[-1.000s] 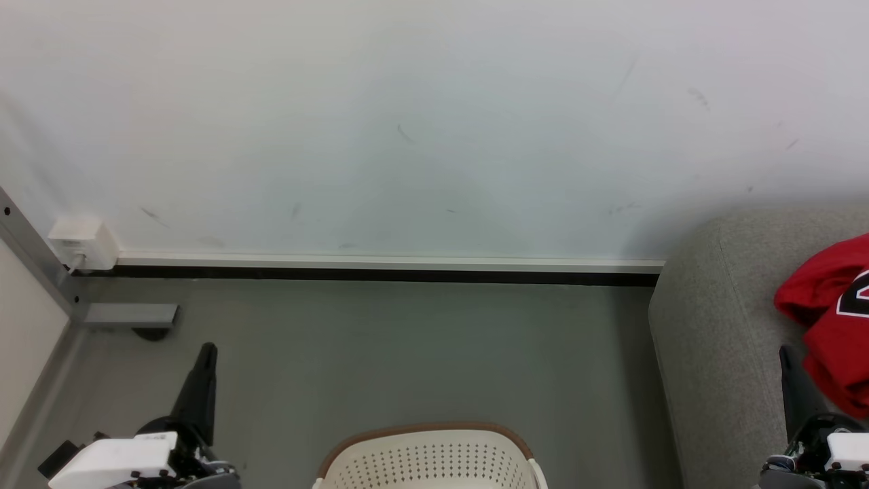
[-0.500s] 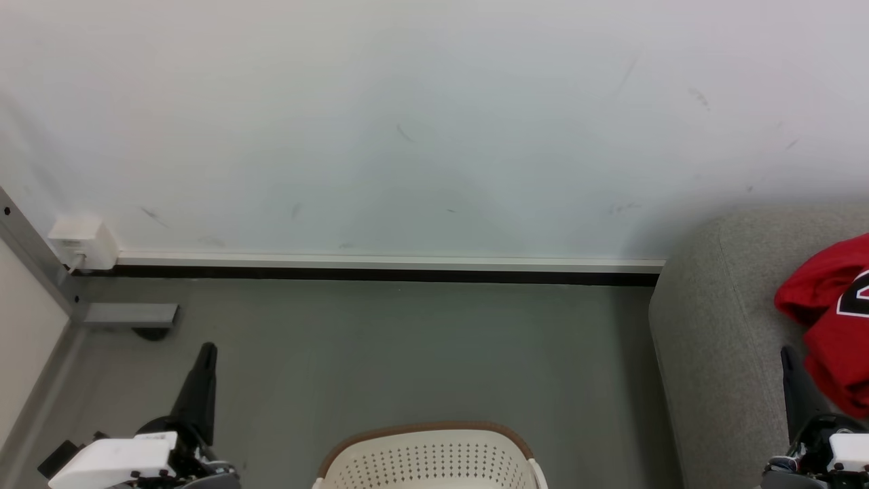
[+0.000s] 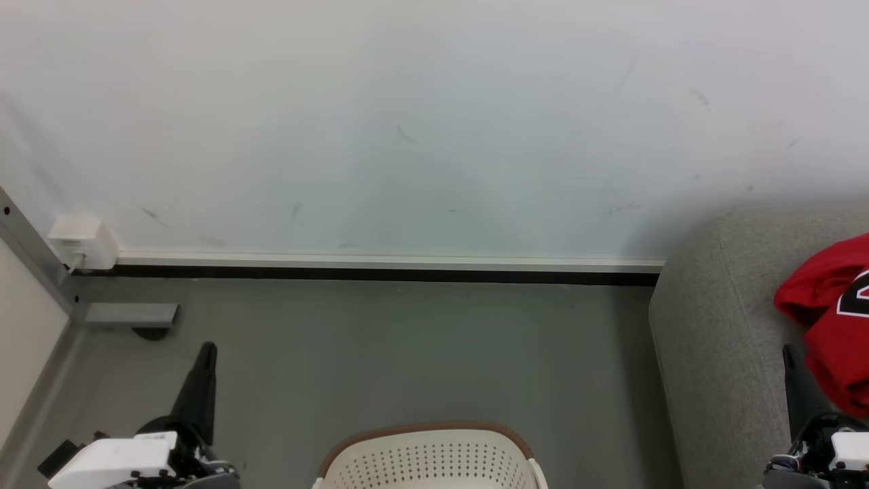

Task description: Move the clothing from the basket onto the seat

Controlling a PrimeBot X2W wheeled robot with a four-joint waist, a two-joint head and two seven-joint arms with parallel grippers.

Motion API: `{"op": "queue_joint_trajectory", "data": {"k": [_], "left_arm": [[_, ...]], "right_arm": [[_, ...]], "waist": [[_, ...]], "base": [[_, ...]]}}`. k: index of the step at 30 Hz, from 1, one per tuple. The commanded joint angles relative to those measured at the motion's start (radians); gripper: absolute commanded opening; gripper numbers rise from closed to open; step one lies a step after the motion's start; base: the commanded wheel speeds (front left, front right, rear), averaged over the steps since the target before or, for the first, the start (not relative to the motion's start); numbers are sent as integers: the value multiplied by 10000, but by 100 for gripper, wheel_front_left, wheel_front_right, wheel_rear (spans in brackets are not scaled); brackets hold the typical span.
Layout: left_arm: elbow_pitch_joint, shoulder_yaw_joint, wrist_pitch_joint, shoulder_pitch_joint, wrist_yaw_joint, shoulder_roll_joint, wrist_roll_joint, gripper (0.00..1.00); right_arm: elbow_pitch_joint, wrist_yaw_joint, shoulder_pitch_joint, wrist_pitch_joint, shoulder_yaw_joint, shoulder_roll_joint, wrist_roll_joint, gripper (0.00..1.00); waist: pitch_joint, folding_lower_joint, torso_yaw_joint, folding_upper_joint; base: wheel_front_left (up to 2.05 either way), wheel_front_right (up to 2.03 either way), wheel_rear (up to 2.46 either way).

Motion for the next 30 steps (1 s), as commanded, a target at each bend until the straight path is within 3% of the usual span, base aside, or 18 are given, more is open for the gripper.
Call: {"op": "queue_joint_trajectory", "data": {"k": [1,30], "left_arm": [[-46,17,20,-34,13,24,-147,0],[-58,15,18,-25,17,24,-149,0]], "right_arm": [[-34,-21,-64,-48,27,-90,98,0],[-235,-21,-127,-370,438,-423,441,0]], "waist": [[0,0,0,-1],[6,0,0,-1]], "base": [[0,0,0],[0,0,0]]}}
